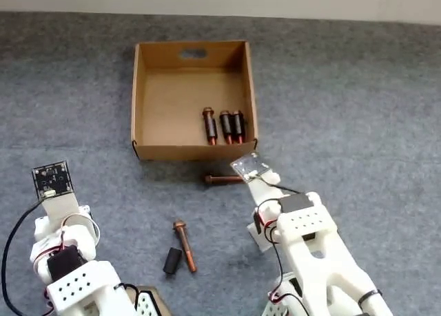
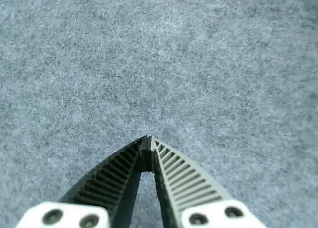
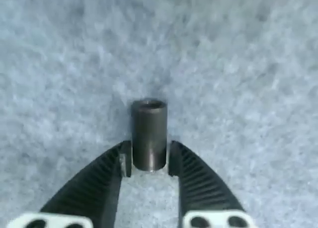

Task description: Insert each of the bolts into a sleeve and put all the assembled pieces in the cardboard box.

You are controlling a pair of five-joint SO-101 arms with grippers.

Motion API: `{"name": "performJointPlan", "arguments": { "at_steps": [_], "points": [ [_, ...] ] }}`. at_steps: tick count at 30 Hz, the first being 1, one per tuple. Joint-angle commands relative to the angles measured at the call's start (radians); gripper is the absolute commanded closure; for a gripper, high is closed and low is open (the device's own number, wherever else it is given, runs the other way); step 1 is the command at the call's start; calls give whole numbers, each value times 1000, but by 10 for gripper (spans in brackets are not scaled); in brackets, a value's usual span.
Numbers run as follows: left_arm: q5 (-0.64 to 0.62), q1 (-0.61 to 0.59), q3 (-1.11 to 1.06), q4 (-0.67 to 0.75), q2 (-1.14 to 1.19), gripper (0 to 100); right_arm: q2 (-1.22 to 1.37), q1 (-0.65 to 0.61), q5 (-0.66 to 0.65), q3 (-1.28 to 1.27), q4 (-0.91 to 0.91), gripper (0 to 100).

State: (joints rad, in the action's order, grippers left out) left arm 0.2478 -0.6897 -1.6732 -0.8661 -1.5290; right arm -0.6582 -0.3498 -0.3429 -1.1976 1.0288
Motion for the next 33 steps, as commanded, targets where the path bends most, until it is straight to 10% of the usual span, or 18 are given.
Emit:
{"name": "performJointPlan", "arguments": {
  "at_steps": [1,21,33],
  "points": [
    [-3,15,4,17,-12,977,-15,7,-9,8,-2,877],
    [-3,15,4,15,-12,977,64,15,-75,22,-97,995],
    [-3,16,5,11,-12,976,-700,125,44,-136,-25,993]
  ]
}}
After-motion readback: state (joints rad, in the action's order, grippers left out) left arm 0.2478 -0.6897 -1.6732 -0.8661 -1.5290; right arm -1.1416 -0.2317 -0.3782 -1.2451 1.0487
